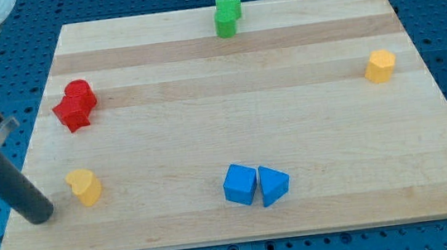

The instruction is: Move the yellow heart diagonal top left to the blue cube

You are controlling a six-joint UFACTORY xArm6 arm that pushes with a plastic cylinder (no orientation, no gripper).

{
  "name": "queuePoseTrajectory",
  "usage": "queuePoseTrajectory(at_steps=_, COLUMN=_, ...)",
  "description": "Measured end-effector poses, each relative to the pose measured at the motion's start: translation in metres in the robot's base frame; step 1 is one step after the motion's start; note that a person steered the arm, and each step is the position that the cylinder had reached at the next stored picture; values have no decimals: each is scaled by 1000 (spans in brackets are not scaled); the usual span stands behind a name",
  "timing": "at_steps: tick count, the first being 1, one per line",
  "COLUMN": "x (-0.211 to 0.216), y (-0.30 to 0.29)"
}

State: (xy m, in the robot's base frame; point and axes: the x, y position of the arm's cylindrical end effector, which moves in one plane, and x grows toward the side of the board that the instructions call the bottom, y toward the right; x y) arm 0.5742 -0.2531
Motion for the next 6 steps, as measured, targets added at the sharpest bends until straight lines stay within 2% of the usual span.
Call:
queuePoseTrajectory(at_steps=2, x=-35, y=65)
queuePoseTrajectory(at_steps=4, x=-53, y=130)
queuePoseTrajectory(at_steps=6, x=-59, y=223)
